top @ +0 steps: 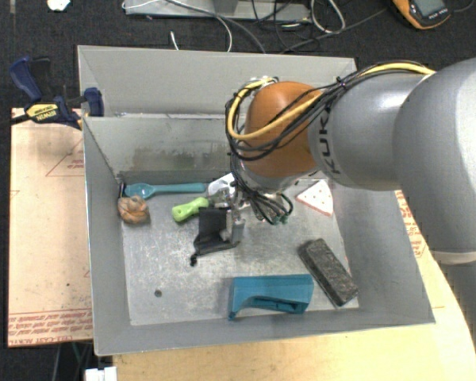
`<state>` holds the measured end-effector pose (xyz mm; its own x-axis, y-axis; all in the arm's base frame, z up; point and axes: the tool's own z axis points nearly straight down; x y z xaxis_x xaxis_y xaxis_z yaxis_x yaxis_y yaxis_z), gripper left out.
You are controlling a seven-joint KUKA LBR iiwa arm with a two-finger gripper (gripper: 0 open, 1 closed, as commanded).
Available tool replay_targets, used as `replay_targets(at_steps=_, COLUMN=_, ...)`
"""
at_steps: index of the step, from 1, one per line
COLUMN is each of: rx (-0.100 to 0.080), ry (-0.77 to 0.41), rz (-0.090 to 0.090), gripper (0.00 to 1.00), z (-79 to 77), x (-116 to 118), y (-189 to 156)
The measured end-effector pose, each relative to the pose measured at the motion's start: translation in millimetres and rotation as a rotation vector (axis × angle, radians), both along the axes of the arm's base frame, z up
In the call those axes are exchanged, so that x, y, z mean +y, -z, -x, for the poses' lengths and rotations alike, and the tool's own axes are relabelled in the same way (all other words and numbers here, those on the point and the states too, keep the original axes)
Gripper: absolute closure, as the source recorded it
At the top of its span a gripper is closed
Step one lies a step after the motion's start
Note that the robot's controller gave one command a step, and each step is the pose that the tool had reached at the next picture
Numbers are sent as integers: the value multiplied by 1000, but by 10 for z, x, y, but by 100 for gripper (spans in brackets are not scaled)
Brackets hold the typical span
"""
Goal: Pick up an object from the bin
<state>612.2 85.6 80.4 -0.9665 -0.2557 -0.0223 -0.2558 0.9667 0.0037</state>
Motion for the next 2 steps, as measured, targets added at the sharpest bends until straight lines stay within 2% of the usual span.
replay_targets(at_steps=1, rx=-4, ry=-230, rz=4, gripper=100, z=-33, x=63, y=-114)
replay_targets(at_steps=2, rx=-8, ry=-385, rz=7, gripper=100, z=-173, x=-146, y=-52)
